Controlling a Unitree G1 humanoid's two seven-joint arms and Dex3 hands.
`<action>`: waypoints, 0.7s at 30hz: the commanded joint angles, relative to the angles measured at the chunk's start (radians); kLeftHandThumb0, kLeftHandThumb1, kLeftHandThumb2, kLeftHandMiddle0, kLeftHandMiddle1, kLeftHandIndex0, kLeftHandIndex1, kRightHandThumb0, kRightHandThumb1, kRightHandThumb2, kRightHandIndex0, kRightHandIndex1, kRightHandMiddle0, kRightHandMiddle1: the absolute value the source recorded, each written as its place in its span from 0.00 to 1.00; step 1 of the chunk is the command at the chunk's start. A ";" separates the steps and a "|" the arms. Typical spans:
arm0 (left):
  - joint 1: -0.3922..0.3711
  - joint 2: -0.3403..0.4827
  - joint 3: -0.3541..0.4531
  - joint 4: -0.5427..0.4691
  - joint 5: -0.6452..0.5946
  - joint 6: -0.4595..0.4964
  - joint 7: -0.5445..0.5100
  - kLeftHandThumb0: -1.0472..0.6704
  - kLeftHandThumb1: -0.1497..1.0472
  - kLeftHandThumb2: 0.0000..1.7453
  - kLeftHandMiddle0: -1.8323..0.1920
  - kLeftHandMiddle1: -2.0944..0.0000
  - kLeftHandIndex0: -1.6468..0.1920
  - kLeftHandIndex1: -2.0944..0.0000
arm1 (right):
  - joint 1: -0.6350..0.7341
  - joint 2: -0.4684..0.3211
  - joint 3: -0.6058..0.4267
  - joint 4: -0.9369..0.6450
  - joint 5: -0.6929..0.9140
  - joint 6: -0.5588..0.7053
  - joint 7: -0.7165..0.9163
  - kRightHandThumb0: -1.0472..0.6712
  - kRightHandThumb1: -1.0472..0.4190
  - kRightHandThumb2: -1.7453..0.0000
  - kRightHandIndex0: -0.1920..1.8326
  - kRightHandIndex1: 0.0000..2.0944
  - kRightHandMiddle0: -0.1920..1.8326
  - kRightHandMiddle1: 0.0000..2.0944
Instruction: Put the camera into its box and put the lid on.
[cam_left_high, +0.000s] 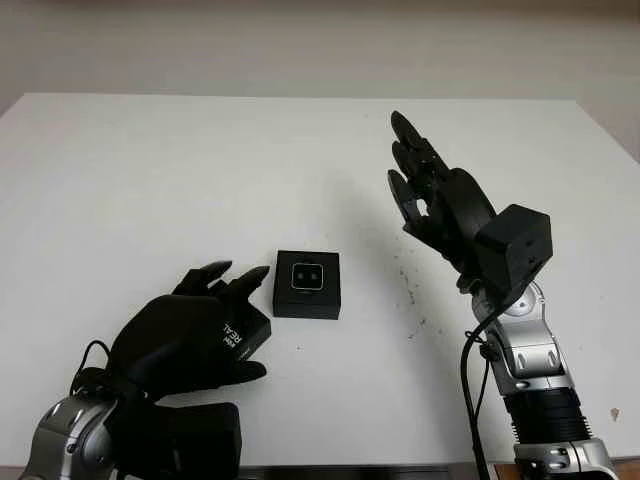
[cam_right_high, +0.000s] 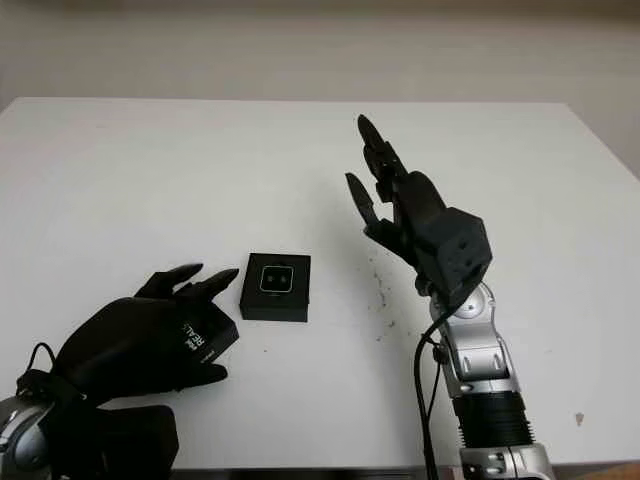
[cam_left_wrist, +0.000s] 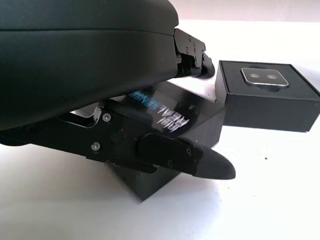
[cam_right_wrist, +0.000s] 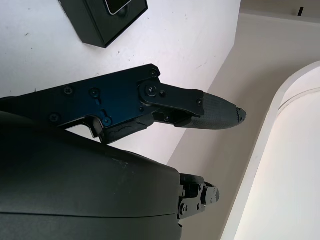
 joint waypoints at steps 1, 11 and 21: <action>0.015 0.000 -0.007 -0.002 0.018 0.008 -0.007 0.57 0.96 0.03 0.92 0.33 0.85 0.62 | 0.003 -0.001 -0.008 -0.012 0.003 0.001 0.000 0.25 0.00 0.66 0.10 0.03 0.11 0.03; 0.032 -0.047 -0.007 -0.012 0.083 0.027 0.055 0.58 1.00 0.03 0.89 0.17 0.83 0.29 | 0.012 0.004 -0.010 -0.010 0.014 -0.021 0.011 0.26 0.00 0.67 0.10 0.03 0.11 0.03; -0.015 -0.056 0.029 0.010 0.089 0.011 0.144 0.58 0.99 0.03 0.94 0.12 0.91 0.19 | 0.026 0.006 -0.006 -0.037 0.014 0.009 0.016 0.25 0.00 0.67 0.11 0.03 0.11 0.04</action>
